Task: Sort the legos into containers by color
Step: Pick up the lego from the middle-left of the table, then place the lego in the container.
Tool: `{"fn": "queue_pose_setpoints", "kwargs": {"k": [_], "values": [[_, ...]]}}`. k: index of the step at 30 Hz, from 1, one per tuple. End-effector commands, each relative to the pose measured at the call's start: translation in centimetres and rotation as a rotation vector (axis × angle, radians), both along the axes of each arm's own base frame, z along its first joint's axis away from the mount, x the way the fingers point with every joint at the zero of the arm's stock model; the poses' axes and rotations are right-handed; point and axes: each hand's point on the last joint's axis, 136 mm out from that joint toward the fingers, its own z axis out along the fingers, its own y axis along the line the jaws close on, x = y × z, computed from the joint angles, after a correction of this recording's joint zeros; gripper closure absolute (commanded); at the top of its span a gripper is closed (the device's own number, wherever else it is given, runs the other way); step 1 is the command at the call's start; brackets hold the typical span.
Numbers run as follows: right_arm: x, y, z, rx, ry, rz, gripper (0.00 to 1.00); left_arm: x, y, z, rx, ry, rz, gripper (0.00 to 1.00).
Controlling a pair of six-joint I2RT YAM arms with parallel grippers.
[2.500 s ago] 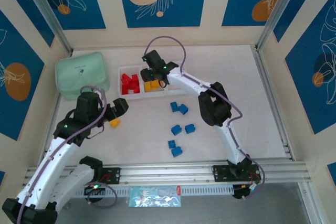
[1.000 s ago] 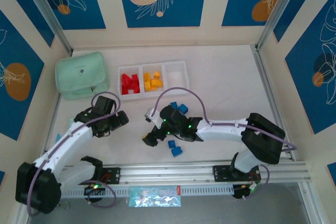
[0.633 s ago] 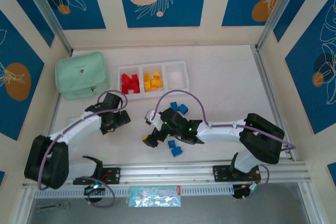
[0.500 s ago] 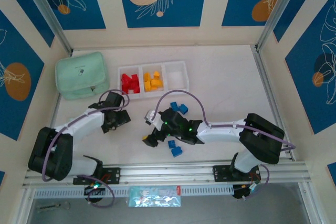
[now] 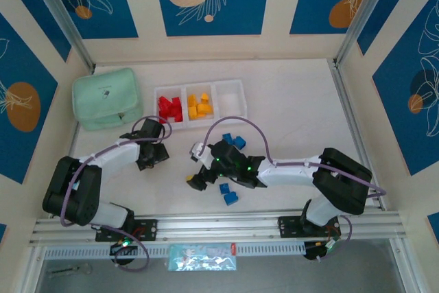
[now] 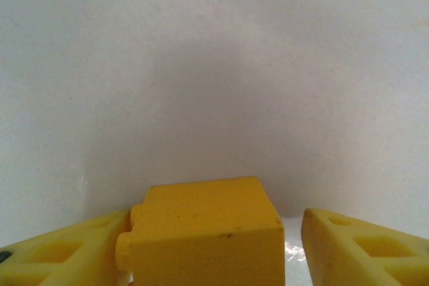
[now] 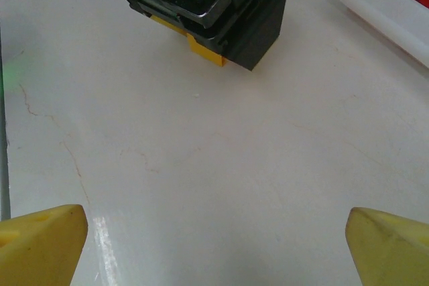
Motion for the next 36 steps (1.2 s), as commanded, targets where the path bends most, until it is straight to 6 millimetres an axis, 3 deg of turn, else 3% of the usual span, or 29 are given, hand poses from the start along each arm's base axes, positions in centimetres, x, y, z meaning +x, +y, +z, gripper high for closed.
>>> {"fn": "queue_pose_setpoints", "kwargs": {"k": [1, 9, 18, 23, 26, 32, 36], "values": [[0.4, 0.1, 0.9, 0.020, 0.004, -0.010, 0.01, 0.5, -0.1, 0.3, -0.010, -0.006, -0.003, 0.40], [1.3, -0.8, 1.5, 0.064, 0.036, -0.045, 0.01, -0.1, -0.2, 0.8, -0.021, -0.003, -0.022, 0.51], [3.9, -4.3, 2.8, 0.091, 0.054, -0.164, 0.01, 1.4, -2.2, 7.2, -0.030, -0.151, -0.114, 0.54], [5.2, -6.9, 4.7, 0.111, 0.064, -0.241, 0.01, 4.4, -6.8, 12.0, -0.086, -0.278, -0.242, 0.54], [6.1, -8.4, 5.7, 0.105, 0.098, -0.303, 0.01, 6.7, -9.6, 13.8, -0.081, -0.315, -0.310, 0.55], [7.9, -11.4, 6.2, 0.092, 0.196, -0.427, 0.01, 12.0, -15.0, 14.9, -0.031, -0.368, -0.425, 0.55], [8.3, -12.6, 6.3, 0.095, 0.232, -0.461, 0.01, 15.8, -16.8, 14.3, 0.030, -0.359, -0.455, 0.55]]}}
